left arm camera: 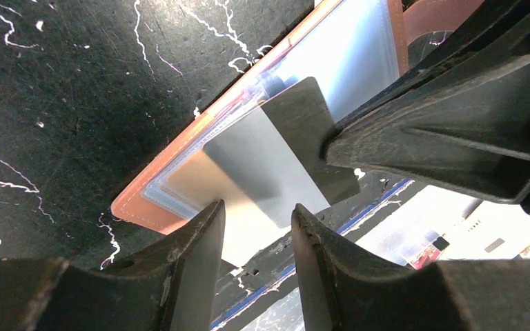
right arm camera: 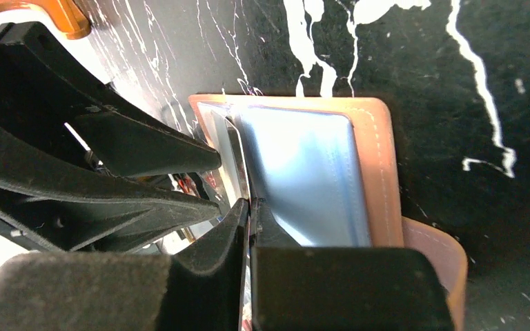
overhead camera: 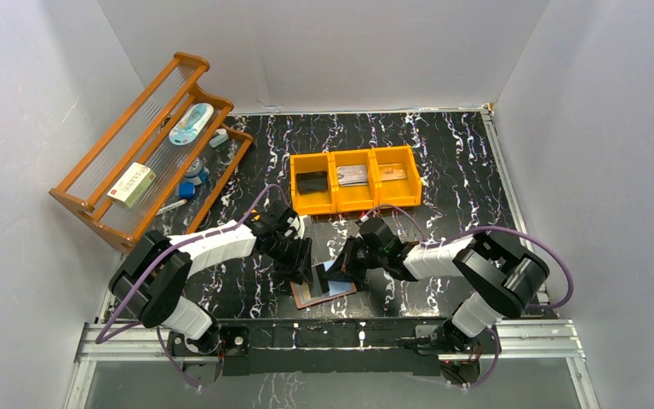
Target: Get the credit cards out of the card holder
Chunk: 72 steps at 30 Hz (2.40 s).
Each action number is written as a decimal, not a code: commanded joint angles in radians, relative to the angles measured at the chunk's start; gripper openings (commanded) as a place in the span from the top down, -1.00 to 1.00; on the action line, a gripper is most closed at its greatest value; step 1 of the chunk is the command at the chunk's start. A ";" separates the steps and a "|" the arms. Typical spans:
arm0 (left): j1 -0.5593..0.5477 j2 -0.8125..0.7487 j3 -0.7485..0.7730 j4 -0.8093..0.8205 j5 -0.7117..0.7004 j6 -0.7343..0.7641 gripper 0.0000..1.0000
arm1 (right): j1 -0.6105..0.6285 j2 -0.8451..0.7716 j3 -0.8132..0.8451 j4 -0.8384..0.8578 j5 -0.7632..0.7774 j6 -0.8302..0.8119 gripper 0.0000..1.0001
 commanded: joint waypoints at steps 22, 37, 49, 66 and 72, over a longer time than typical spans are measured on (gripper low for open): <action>-0.009 -0.051 0.129 -0.049 0.048 -0.004 -0.12 | -0.023 0.001 -0.030 0.029 0.007 0.022 0.86; -0.062 0.069 0.007 -0.034 -0.105 -0.025 0.16 | -0.023 0.006 -0.048 0.095 -0.008 0.035 0.76; -0.063 0.064 -0.021 -0.025 -0.121 -0.021 0.34 | -0.014 0.099 -0.035 0.301 -0.113 0.064 0.54; -0.063 -0.036 -0.026 -0.037 -0.206 -0.034 0.36 | -0.043 -0.129 -0.039 -0.045 0.068 -0.088 1.00; -0.064 -0.055 0.001 -0.036 -0.185 -0.032 0.26 | -0.058 -0.206 -0.030 -0.077 0.081 -0.142 1.00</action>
